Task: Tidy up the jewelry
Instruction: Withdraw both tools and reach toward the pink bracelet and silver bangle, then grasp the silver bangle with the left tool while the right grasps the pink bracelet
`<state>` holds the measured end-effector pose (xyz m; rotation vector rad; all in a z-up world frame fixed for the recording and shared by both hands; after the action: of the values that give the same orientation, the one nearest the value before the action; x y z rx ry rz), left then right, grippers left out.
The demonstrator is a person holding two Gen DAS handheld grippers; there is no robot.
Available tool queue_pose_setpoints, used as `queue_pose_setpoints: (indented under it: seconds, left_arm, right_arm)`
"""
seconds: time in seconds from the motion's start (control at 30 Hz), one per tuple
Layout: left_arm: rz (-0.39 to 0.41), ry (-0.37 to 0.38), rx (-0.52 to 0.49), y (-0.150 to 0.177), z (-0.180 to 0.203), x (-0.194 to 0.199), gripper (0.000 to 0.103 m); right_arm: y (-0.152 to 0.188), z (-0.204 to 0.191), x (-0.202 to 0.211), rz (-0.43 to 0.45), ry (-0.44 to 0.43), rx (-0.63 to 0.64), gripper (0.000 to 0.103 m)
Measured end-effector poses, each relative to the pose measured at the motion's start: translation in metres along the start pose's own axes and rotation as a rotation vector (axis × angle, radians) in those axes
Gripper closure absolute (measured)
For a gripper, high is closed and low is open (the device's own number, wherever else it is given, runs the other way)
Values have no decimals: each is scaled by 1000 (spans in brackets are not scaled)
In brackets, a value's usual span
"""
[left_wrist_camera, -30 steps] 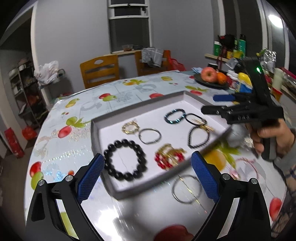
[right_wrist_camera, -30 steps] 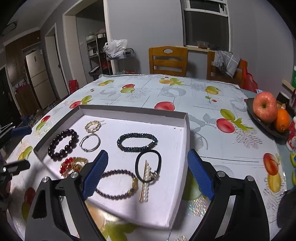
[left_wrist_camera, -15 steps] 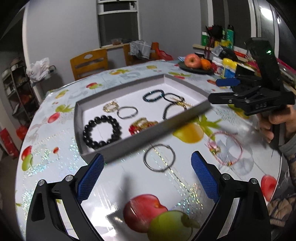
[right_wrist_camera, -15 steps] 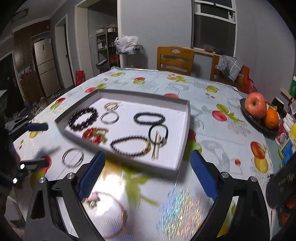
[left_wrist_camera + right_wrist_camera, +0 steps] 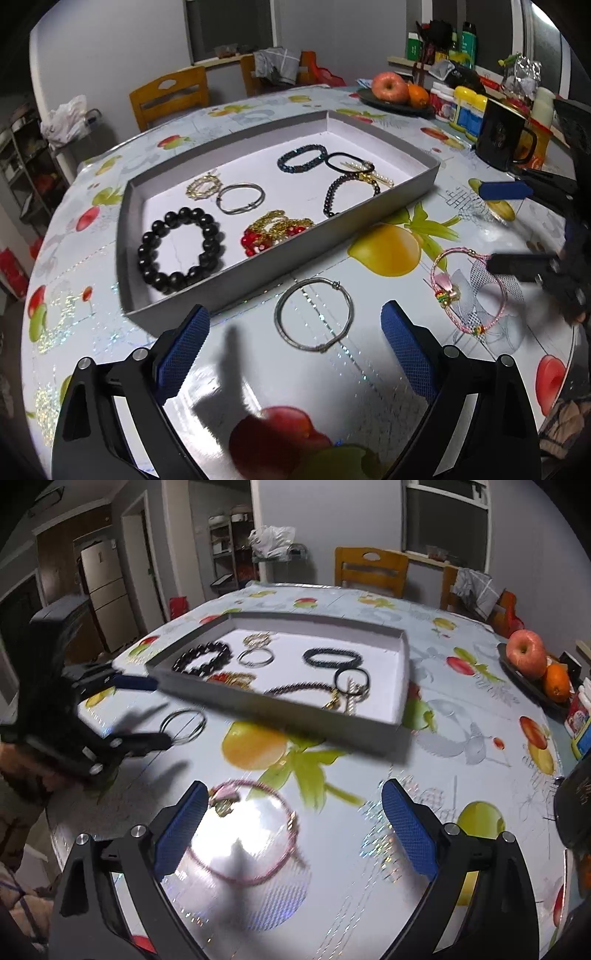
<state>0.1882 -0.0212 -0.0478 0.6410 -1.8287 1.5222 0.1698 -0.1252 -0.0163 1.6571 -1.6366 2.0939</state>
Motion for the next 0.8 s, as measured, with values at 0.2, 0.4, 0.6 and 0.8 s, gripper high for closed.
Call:
queue_pose_setpoints:
  seconds: [0.2,0.4,0.6,0.8]
  left_arm:
    - [-44,32,-5,2,6,-10,39]
    - [-39,48,-1,2,7,-9,54]
    - [-37,62,2,3,8,-7,54]
    - [-38,55,-7,3,9,-7,53]
  right_arm:
    - [12,-4,-1,-29,-16,5,10]
    - [14,0,-3,-39,-16,-17,10]
    - [17,3,-4,-55,4,-28,32]
    - [22,4,-10,-83,-4,-33,62]
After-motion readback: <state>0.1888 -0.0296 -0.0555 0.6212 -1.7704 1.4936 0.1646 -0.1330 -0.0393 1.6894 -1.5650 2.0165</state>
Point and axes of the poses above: each gripper's, at about its wrist camera, not at the fingertips, and x roughly against the way its jaws point, z to its right, y to its underside, the point moved 8 cm from there along -x, roughly the way its jaws point, and after that the axes turned 4 degrees about -y, right-handed, at the moved point
